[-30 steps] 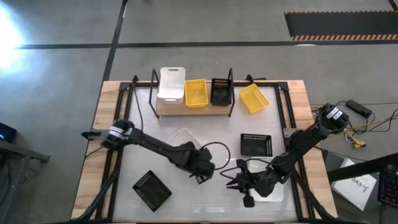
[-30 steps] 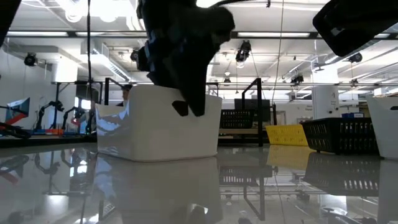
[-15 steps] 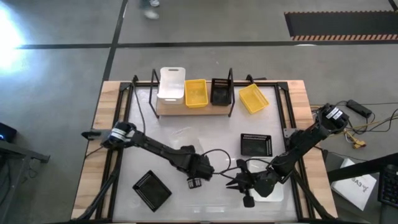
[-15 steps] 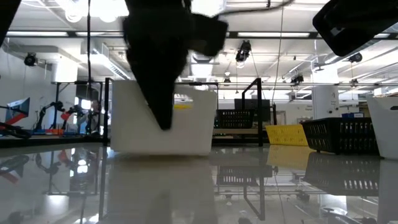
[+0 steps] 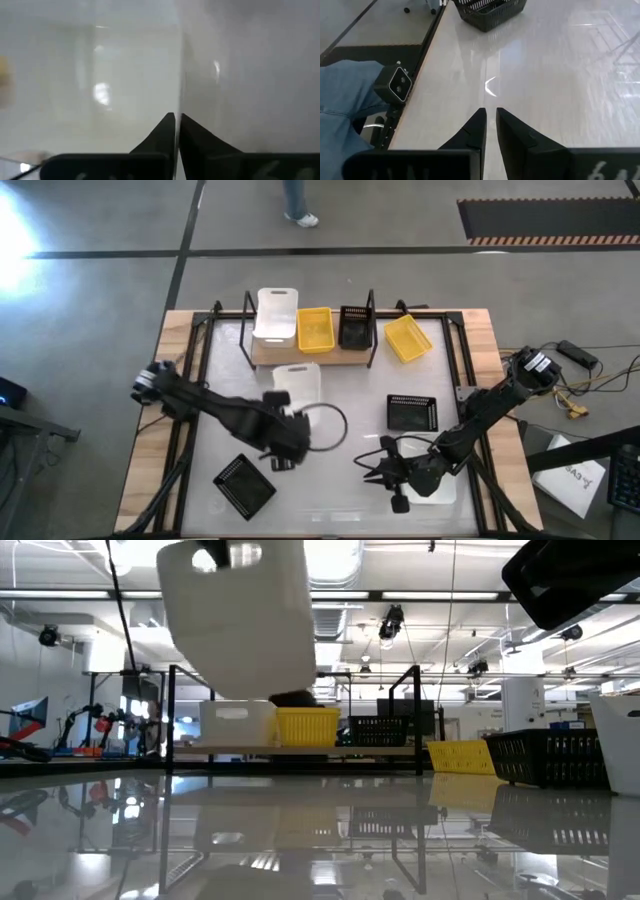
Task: Stack baskets on shelf by color
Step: Stack the left white bin on top of the white bin on the shelf
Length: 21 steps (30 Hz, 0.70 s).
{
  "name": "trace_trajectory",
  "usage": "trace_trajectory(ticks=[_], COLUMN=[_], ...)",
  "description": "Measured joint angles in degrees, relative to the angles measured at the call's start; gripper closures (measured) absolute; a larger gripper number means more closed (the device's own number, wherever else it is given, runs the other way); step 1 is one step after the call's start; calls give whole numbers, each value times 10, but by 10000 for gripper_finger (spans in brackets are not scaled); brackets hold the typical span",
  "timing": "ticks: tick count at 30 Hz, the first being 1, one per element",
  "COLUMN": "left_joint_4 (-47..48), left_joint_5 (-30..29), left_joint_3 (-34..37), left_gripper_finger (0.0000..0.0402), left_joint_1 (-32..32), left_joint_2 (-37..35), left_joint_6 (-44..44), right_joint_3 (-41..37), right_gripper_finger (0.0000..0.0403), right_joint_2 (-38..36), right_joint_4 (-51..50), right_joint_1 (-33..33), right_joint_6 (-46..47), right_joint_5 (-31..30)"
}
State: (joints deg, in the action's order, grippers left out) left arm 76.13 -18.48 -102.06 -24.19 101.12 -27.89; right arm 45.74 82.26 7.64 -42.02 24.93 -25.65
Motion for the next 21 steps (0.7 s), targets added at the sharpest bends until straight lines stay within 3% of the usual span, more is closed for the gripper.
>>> trace_trajectory(ticks=[4,11,21], left_joint_4=[7,13,10], left_joint_5=[-56,-180,-253], left_joint_3=[1,2,60], left_gripper_finger=[401,401,401], left_joint_1=[8,55,222], left_joint_2=[-55,-100,-101], left_joint_6=[32,208,398], right_joint_3=[0,0,0], right_gripper_finger=[369,369,369], right_joint_2=[0,0,0], right_joint_4=[2,3,3], right_joint_1=[0,0,0], right_joint_6=[-1,-1,0], right_joint_5=[0,-9,-16])
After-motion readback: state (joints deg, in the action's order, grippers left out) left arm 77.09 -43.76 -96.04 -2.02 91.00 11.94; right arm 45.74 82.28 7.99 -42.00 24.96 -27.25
